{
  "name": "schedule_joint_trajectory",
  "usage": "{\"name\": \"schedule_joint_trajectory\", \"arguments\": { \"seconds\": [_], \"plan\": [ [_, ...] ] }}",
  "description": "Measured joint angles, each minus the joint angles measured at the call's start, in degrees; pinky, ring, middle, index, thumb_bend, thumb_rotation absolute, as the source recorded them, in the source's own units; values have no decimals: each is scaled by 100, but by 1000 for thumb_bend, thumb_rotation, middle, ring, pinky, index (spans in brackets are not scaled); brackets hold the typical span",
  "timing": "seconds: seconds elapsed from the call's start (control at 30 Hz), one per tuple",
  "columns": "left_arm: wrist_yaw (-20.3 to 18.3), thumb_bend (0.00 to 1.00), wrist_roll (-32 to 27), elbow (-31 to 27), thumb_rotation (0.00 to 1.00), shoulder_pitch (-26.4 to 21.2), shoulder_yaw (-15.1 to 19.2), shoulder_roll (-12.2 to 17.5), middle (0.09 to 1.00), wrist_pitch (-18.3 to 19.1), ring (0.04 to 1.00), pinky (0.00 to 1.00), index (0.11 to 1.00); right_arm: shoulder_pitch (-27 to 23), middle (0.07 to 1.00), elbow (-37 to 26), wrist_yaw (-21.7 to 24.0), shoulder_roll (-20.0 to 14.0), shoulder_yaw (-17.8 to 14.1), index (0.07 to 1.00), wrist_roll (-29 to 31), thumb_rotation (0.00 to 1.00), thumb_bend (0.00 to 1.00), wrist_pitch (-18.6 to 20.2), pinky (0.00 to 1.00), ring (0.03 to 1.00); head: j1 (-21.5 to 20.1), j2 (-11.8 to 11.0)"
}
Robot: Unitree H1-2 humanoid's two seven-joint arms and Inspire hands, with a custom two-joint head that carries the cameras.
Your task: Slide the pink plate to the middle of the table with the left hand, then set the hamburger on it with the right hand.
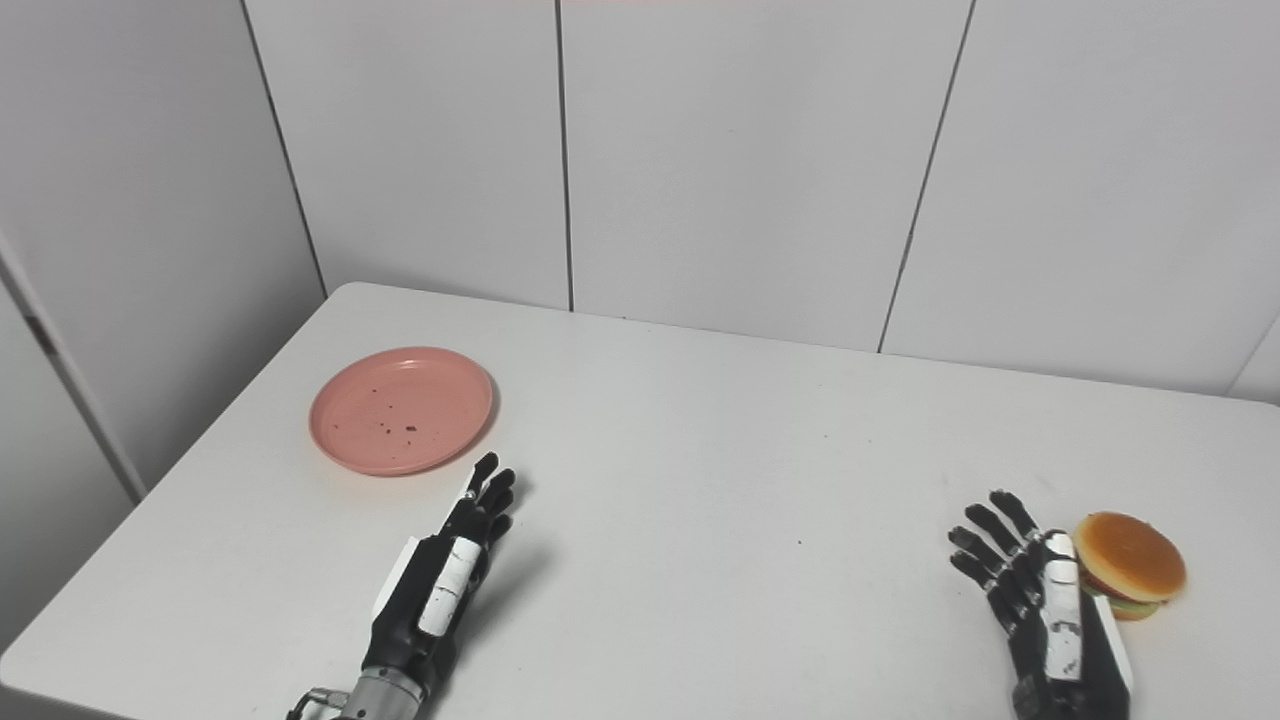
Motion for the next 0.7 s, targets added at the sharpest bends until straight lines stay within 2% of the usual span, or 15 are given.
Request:
{"name": "schedule_joint_trajectory", "arguments": {
  "seconds": [0.3,0.5,0.7],
  "plan": [
    [8,862,20,148,877,-31,-39,0,982,-343,986,1000,1000,-90,833,188,22,-7,-47,873,20,1000,803,-111,825,798,18,-176],
    [8,856,20,221,883,-37,-50,2,981,-527,987,1000,1000,-113,834,277,73,-14,-48,871,60,1000,805,-131,827,799,26,-185],
    [8,850,22,223,889,-37,-58,6,986,-543,990,1000,1000,-112,829,279,119,-15,-49,871,59,1000,804,-140,815,789,44,-193]
  ]
}}
